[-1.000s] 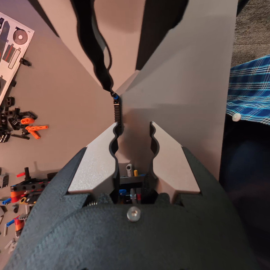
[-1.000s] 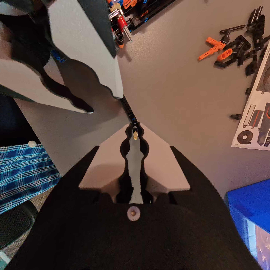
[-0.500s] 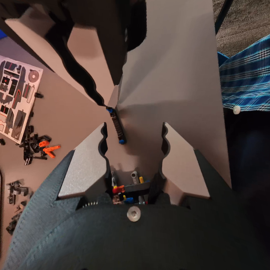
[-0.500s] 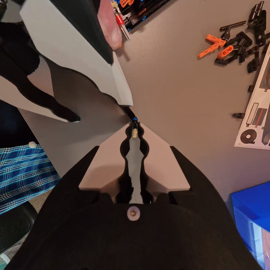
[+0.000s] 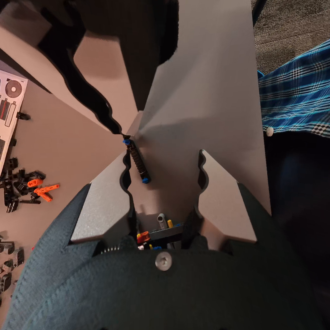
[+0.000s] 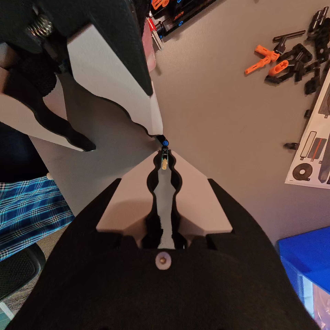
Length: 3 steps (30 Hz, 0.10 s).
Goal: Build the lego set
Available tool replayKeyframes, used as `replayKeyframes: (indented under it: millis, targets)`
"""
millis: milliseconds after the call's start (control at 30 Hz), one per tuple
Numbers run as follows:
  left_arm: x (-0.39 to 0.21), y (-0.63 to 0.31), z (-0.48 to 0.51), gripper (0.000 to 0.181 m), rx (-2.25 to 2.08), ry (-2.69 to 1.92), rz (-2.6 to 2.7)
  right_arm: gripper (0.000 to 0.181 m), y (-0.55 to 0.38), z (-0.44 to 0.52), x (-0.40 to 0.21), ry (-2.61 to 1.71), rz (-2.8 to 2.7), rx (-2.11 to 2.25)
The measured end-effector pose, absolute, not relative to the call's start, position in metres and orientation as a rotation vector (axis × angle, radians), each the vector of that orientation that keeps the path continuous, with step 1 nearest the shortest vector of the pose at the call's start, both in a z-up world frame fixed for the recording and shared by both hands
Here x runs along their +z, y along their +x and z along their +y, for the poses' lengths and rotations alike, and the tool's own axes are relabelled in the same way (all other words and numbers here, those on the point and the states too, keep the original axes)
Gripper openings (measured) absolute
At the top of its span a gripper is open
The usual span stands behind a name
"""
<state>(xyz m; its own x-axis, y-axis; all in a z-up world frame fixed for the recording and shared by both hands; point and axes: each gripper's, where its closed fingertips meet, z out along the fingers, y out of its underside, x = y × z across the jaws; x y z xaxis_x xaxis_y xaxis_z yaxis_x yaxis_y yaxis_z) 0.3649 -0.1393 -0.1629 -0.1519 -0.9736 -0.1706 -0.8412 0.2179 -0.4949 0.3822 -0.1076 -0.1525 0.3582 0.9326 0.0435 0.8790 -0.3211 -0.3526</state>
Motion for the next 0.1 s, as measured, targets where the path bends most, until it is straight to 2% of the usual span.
replayKeyframes:
  millis: [33,100]
  targets:
    - [-0.1626,0.3647,-0.1393,0.076,-0.389,-1.662,2.052,0.004,0.3821,-0.1068,-0.1506,-2.308,-1.593,0.237]
    - [-0.1623,0.3643,-0.1394,0.076,-0.38,-1.645,2.057,0.004,0.3814,-0.1074,-0.1461,-2.31,-1.583,0.259]
